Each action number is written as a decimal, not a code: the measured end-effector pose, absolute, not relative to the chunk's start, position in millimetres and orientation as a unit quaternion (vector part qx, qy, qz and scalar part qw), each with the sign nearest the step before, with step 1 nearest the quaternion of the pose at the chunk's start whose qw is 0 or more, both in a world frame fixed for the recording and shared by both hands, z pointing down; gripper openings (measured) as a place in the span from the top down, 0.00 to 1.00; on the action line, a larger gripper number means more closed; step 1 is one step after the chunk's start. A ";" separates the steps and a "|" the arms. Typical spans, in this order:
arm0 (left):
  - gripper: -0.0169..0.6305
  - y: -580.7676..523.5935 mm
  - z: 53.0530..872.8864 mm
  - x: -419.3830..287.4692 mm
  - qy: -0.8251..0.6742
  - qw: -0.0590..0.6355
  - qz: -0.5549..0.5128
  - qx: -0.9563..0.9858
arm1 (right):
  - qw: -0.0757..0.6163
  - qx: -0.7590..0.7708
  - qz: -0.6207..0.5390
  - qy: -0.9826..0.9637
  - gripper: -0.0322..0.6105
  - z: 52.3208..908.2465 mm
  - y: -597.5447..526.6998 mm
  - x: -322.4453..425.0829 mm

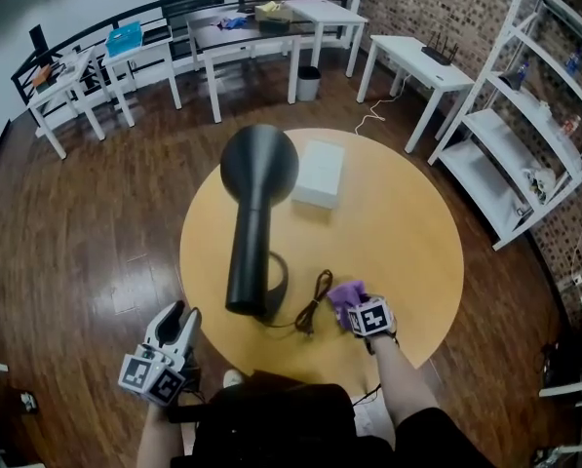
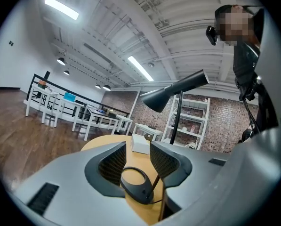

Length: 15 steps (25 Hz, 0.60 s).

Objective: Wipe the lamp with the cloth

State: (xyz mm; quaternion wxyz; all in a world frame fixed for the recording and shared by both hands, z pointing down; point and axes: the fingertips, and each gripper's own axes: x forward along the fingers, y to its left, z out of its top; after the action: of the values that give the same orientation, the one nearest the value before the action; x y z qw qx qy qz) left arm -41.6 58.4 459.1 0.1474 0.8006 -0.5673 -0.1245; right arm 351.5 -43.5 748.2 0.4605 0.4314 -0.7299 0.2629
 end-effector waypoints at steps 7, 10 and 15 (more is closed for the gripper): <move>0.75 54.5 455.5 -38.2 -0.559 0.143 -0.117 0.808 | 0.465 0.432 0.240 -0.735 0.81 731.4 -36.0 353.1; 0.75 56.1 455.1 -40.5 -0.555 0.140 -0.115 0.812 | 0.421 0.444 0.216 -0.761 0.81 700.1 -40.9 347.6; 0.75 50.7 451.4 -45.9 -0.552 0.125 -0.114 0.817 | 0.326 0.455 0.167 -0.812 0.81 615.6 -68.2 324.5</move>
State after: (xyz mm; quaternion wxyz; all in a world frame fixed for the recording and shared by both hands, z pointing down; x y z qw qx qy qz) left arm -45.9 50.7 451.4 0.1252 0.8168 -0.5516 -0.1138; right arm 324.5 -68.2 615.6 0.3260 0.4549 -0.8118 0.1667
